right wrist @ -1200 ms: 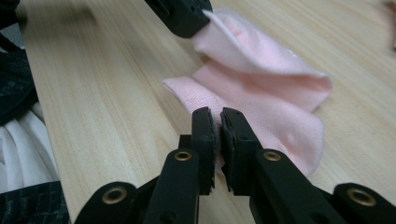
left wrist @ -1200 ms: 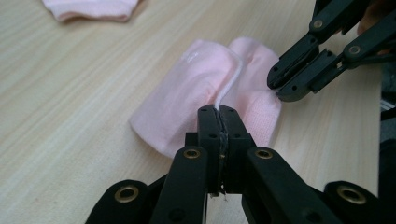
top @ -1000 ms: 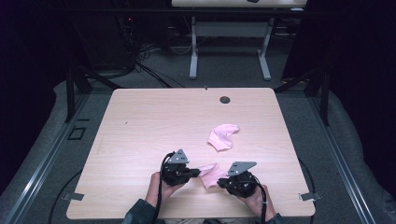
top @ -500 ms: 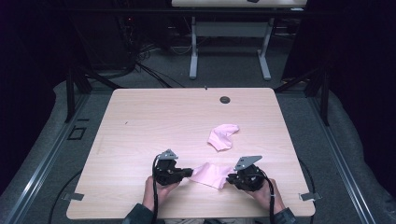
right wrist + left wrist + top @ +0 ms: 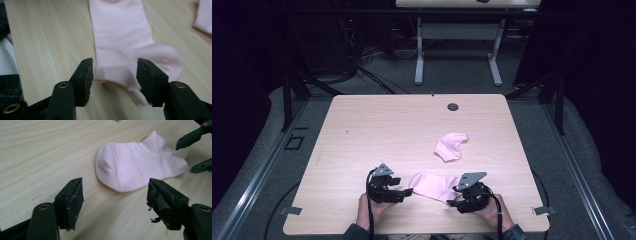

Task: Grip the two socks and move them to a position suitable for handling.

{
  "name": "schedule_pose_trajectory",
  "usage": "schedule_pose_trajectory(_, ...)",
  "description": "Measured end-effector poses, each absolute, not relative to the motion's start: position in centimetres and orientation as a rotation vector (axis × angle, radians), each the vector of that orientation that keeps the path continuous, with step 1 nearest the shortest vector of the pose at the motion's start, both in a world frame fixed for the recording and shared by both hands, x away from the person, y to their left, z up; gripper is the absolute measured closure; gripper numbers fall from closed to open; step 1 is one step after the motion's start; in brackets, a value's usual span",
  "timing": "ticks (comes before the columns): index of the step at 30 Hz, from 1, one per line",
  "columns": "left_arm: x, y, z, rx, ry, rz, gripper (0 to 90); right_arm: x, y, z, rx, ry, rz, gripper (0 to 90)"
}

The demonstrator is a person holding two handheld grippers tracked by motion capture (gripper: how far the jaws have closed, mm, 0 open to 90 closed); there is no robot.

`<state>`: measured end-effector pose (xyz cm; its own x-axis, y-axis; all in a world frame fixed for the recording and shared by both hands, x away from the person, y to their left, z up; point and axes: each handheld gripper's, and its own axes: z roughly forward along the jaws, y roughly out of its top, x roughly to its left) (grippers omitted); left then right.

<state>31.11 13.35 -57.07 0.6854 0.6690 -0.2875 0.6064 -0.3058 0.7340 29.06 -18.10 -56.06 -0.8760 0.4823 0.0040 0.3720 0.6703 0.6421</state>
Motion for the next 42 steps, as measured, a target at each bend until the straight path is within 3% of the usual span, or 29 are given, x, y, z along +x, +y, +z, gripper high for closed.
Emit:
schedule_pose_trajectory(4, 30.9, 13.6, -57.1, 2.011, 0.958, 0.114, 25.1, 29.2, -17.7, -57.0, 0.691, 2.747, 0.974, 45.7)
schedule_pose_trajectory(5, 30.7, 13.7, -57.1, 2.011, 0.939, 0.127, 24.6, 29.2, -17.7, -57.0, 0.707, 2.728, 0.985, 51.7)
schedule_pose_trajectory(7, 30.7, 13.6, -57.1, 2.008, 0.931, 0.128, 23.9, 29.2, -17.7, -56.9, 0.719, 2.727, 0.980, 53.0)
schedule_pose_trajectory(8, 30.6, 13.5, -57.0, 2.009, 0.922, 0.142, 23.6, 29.1, -17.6, -57.0, 0.702, 2.716, 0.962, 59.7)
schedule_pose_trajectory(14, 30.4, 13.7, -57.0, 2.023, 0.913, 0.153, 22.4, 29.0, -17.8, -57.1, 0.731, 2.655, 0.942, 79.5)
schedule_pose_trajectory(21, 30.3, 13.7, -57.3, 2.050, 0.939, 0.163, 35.9, 28.6, -18.0, -57.1, 0.684, 2.692, 0.982, 81.6)
schedule_pose_trajectory(31, 29.8, 13.8, -57.2, 2.061, 0.909, 0.159, 32.5, 26.8, -19.5, -56.8, 0.567, 2.799, 0.974, 80.9)
schedule_pose_trajectory(33, 29.8, 13.9, -57.3, 2.064, 0.907, 0.157, 29.6, 26.7, -20.2, -56.7, 0.570, 2.817, 0.968, 78.5)
schedule_pose_trajectory(34, 29.8, 14.1, -57.4, 2.062, 0.916, 0.158, 27.9, 26.7, -20.7, -56.6, 0.615, 2.817, 1.004, 61.9)
schedule_pose_trajectory(36, 30.0, 14.4, -57.5, 2.051, 0.927, 0.155, 24.7, 26.9, -21.2, -56.2, 0.642, 2.805, 1.049, 51.8)
schedule_pose_trajectory(37, 30.0, 14.4, -57.5, 2.051, 0.927, 0.155, 23.1, 26.9, -21.2, -56.2, 0.642, 2.805, 1.049, 51.8)
schedule_pose_trajectory(38, 30.1, 14.7, -57.6, 2.049, 0.937, 0.174, 21.2, 27.3, -21.6, -55.6, 0.691, 2.764, 1.104, 39.2)
schedule_pose_trajectory(41, 30.1, 15.0, -57.6, 2.046, 0.955, 0.188, 16.4, 28.0, -21.8, -55.0, 0.739, 2.714, 1.111, 32.5)
schedule_pose_trajectory(42, 30.2, 15.3, -57.8, 2.045, 0.969, 0.212, 15.4, 28.9, -22.0, -54.5, 0.795, 2.673, 1.116, 26.5)
